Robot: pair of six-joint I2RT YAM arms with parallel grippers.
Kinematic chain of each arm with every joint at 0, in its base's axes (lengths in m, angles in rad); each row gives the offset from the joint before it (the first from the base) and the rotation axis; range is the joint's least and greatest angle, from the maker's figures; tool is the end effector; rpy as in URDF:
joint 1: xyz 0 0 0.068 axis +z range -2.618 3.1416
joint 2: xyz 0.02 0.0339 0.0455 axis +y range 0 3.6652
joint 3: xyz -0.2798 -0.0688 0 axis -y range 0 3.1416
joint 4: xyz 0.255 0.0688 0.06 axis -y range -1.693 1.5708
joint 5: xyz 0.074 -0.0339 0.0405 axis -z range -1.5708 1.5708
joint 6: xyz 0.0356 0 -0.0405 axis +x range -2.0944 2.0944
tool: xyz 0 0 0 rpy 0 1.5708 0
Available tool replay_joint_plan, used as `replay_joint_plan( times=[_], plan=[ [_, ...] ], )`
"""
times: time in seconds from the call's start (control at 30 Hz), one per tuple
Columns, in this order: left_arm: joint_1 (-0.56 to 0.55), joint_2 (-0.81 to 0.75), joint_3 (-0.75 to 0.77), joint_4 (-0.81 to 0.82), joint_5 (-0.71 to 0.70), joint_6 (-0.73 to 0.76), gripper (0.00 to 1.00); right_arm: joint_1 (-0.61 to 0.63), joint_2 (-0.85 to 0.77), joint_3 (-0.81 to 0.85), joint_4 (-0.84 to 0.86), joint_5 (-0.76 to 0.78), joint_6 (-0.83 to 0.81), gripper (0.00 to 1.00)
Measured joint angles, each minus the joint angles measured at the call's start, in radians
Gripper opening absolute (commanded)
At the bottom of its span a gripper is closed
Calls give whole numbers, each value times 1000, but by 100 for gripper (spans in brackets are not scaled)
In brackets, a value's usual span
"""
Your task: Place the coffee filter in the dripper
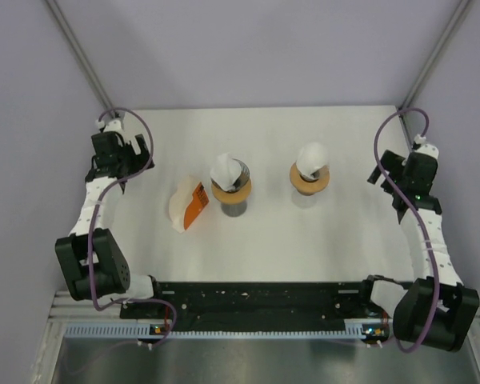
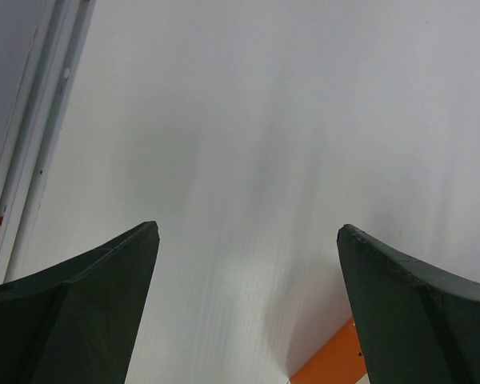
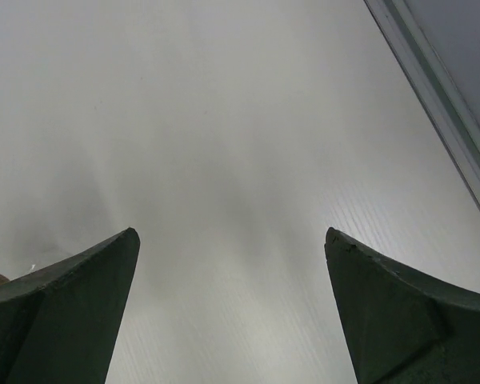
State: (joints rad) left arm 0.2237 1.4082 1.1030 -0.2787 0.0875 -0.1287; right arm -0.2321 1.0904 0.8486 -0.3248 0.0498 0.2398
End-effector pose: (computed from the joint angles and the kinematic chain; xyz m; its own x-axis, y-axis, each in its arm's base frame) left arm 0.3198 0.0696 0.3099 -0.5139 -0.2480 -0.8212 -0.2176 0.9637 -0.1549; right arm 0.2381 -0.0581 0.3000 -0.4432 0.3485 -0.8259 0.3869 0.9055 0.1744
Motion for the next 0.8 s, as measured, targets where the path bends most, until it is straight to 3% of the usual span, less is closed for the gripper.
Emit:
replay_joint_plan(
  times=[0.17, 0.47, 0.8],
  plan=[
    [-1, 6, -105, 79, 1, -24, 99, 0, -48, -154, 139, 6, 5, 99],
    [-1, 0, -271, 240, 43, -79, 99, 0, -56, -283, 323, 2, 23, 99],
    [-1, -4, -324, 323, 111, -81, 99, 0, -67, -372, 449, -7, 34, 99]
  ],
)
